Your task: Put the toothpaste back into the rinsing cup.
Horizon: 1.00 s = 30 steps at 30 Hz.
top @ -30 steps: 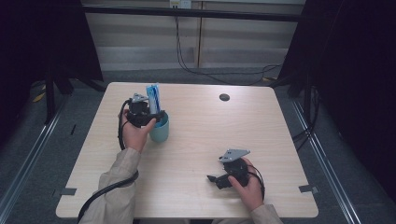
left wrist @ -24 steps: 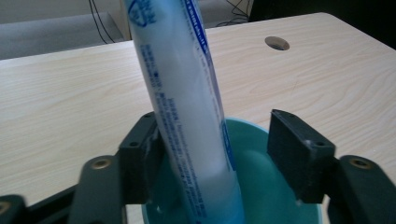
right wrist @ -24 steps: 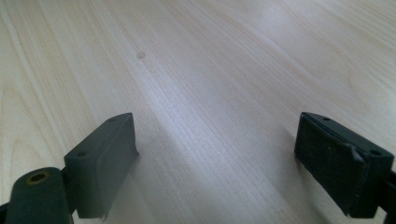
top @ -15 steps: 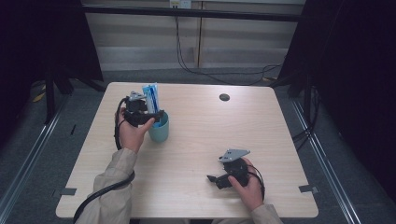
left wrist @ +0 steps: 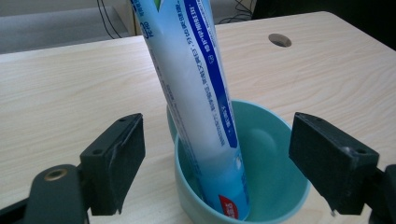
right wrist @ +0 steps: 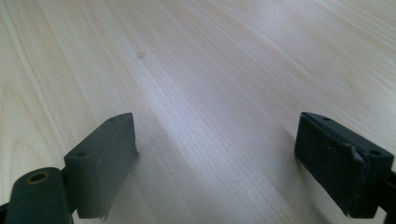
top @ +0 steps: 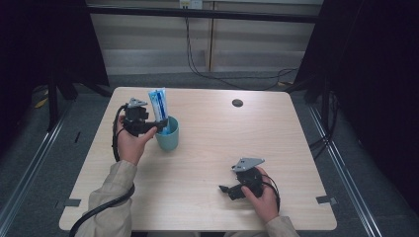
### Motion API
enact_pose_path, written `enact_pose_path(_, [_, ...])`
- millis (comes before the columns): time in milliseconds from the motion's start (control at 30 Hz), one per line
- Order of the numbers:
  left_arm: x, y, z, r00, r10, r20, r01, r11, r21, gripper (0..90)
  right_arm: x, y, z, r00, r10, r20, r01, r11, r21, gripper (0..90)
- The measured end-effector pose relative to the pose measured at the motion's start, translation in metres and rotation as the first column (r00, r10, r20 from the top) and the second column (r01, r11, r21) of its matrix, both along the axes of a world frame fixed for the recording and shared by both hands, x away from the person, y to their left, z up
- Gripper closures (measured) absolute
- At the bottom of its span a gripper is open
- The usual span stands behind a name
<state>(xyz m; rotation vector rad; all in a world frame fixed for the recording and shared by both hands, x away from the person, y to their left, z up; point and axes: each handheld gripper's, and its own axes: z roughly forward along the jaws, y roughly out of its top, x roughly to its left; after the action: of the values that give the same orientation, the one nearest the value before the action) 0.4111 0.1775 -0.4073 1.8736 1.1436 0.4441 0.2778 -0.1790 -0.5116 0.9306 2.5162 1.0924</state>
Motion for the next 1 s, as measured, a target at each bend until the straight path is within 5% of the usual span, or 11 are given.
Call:
enact_pose_path(400, [-0.022,0.016,-0.001,0.9992,-0.034,0.020,0.033,0.9994,0.006,16.3,0.000,0.000,0.000,1.0000,0.000,0.000,0.000,1.0000,0.000,12.4])
enact_pose_path(1000, [-0.054,0.027,-0.057,0.9982,-0.060,-0.006,0.060,0.9974,0.039,16.2,0.000,0.000,0.000,1.0000,0.001,0.000,-0.001,1.0000,0.000,12.4])
